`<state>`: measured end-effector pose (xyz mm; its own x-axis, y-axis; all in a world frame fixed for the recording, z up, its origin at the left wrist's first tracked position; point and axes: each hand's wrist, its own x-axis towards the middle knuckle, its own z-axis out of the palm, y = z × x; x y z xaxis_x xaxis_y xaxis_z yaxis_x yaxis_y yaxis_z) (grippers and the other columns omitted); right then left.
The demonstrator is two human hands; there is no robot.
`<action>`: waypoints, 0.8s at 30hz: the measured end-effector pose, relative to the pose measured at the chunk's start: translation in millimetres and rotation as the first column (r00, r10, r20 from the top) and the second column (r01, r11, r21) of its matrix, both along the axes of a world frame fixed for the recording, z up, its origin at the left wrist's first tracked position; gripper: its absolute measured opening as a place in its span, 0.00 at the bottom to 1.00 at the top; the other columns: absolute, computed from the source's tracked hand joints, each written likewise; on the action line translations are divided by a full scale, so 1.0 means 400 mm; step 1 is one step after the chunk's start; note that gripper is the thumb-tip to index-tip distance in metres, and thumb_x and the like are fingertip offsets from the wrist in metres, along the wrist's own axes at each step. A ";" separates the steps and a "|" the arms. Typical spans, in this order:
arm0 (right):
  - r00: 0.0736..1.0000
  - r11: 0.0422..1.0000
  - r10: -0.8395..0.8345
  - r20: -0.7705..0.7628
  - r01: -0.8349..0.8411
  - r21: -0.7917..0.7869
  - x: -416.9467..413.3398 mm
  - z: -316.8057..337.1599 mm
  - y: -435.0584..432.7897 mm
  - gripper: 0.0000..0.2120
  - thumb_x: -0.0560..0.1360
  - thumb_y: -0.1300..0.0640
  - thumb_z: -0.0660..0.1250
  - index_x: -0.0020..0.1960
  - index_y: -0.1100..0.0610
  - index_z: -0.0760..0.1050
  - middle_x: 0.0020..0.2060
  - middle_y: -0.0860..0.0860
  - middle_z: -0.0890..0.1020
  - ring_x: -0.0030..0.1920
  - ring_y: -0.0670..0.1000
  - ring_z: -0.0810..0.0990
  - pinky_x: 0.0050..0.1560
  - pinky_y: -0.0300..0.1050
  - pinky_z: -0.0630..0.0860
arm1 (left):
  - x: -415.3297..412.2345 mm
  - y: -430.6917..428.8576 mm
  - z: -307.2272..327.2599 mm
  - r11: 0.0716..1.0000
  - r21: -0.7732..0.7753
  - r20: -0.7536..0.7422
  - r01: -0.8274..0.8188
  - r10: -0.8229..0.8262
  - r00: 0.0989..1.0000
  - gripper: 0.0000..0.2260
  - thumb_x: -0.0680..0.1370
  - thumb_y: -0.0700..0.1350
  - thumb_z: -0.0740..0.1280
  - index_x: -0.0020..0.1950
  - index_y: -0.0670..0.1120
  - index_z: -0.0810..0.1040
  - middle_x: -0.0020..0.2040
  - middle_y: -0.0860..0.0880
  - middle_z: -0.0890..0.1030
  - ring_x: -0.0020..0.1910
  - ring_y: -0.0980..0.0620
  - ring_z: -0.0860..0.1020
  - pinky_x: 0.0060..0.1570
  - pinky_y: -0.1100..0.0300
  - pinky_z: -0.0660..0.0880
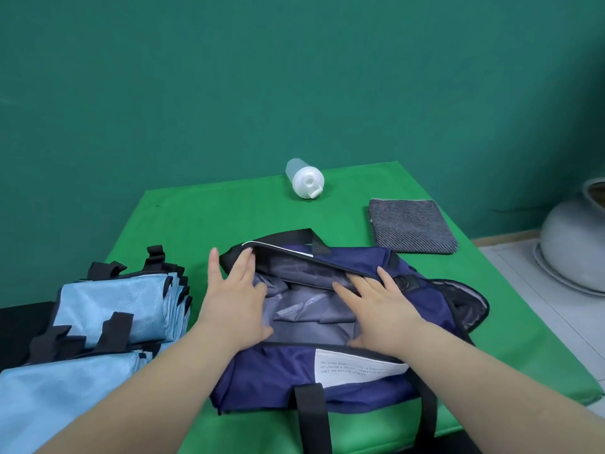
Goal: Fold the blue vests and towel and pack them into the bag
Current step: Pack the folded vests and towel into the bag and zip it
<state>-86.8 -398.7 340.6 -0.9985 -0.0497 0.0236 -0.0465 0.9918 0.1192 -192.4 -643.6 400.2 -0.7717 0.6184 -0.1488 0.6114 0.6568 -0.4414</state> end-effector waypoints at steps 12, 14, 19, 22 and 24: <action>0.996 0.957 0.043 0.076 -0.019 -0.288 0.020 -0.049 0.054 0.48 0.64 0.26 0.63 0.80 0.39 0.53 0.78 0.49 0.60 0.79 0.48 0.54 0.78 0.53 0.34 | 0.020 -0.028 -0.076 0.998 0.028 0.282 0.051 -0.057 0.958 0.51 0.65 0.78 0.59 0.81 0.56 0.46 0.81 0.42 0.37 0.77 0.44 0.29 0.68 0.26 0.36; 0.996 0.952 0.040 0.076 -0.014 -0.306 0.021 -0.051 0.054 0.49 0.64 0.26 0.63 0.80 0.39 0.52 0.77 0.49 0.60 0.78 0.47 0.54 0.78 0.52 0.33 | 0.028 -0.030 -0.083 0.999 0.031 0.299 0.037 -0.045 0.953 0.52 0.65 0.78 0.59 0.81 0.56 0.43 0.81 0.42 0.37 0.77 0.44 0.28 0.69 0.26 0.36; 0.991 0.938 0.082 0.106 -0.041 -0.346 0.037 -0.043 0.071 0.50 0.62 0.27 0.66 0.80 0.40 0.54 0.76 0.48 0.62 0.78 0.45 0.54 0.78 0.52 0.35 | 0.076 -0.027 -0.086 0.999 0.050 0.348 -0.012 -0.006 0.937 0.55 0.63 0.79 0.58 0.81 0.54 0.43 0.80 0.42 0.36 0.76 0.44 0.27 0.69 0.27 0.35; 0.977 0.945 0.118 0.178 -0.055 -0.322 0.046 -0.037 0.093 0.51 0.62 0.26 0.65 0.80 0.39 0.51 0.77 0.48 0.59 0.79 0.42 0.49 0.78 0.53 0.34 | 0.111 -0.030 -0.093 0.997 0.065 0.373 -0.033 0.007 0.928 0.55 0.63 0.80 0.57 0.81 0.54 0.43 0.81 0.43 0.36 0.76 0.46 0.27 0.70 0.28 0.34; 0.970 0.942 0.137 0.198 -0.066 -0.329 0.046 -0.036 0.100 0.52 0.62 0.25 0.65 0.80 0.38 0.50 0.77 0.48 0.59 0.79 0.42 0.48 0.78 0.53 0.33 | 0.107 -0.032 -0.100 0.996 0.069 0.388 -0.057 0.026 0.921 0.55 0.62 0.80 0.57 0.81 0.54 0.43 0.81 0.44 0.36 0.77 0.47 0.28 0.71 0.28 0.36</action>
<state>-68.4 -358.6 326.0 -0.9712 -0.1767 -0.1600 -0.1383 0.9643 -0.2258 -149.6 -656.5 360.3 -0.6891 0.6087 -0.3932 0.6955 0.7080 -0.1228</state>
